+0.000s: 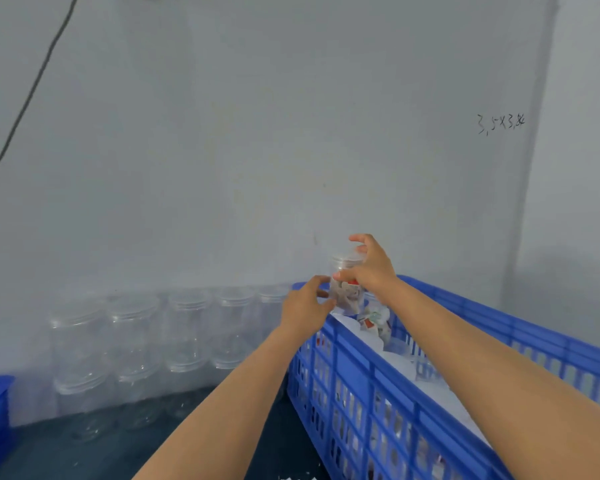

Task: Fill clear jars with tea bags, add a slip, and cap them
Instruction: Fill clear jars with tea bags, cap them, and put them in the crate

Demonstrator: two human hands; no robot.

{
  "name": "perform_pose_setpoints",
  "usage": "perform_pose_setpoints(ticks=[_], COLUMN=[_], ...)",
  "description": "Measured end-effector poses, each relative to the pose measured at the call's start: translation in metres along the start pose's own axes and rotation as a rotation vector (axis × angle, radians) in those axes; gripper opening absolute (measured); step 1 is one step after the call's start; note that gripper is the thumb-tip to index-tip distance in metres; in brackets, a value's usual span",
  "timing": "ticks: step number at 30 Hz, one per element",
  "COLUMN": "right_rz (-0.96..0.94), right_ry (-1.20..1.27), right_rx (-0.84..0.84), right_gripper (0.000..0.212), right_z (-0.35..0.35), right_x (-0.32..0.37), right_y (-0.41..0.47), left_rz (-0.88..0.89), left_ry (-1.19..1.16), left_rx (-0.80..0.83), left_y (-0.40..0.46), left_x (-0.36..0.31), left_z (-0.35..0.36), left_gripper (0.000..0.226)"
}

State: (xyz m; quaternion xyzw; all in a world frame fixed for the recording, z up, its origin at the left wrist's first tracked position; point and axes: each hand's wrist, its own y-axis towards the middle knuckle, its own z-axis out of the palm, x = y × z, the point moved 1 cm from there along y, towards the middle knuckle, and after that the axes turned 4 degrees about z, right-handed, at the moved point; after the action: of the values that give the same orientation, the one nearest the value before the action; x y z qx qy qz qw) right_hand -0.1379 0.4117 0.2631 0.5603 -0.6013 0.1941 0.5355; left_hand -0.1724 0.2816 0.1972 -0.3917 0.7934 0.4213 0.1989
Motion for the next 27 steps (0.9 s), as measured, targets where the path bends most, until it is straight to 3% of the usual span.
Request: perform_pose_setpoints(ticks=[5,13,27], right_rz=[0.112,0.126,0.184], right_ry=[0.004,-0.03,-0.171], right_rx=[0.127,0.135,0.236], right_gripper=[0.079,0.077,0.073], right_z=[0.005,0.009,0.016], right_x=[-0.023,-0.034,0.019], right_y=[0.01,0.018,0.059], left_rz=[-0.029,0.045,-0.034], left_ry=[0.04,0.079,-0.352], left_rx=[0.033,0.02,-0.135], left_y=[0.005,0.006,0.029], left_x=[0.011,0.013,0.03], left_z=[0.009,0.011,0.001], left_gripper=[0.037,0.053,0.047])
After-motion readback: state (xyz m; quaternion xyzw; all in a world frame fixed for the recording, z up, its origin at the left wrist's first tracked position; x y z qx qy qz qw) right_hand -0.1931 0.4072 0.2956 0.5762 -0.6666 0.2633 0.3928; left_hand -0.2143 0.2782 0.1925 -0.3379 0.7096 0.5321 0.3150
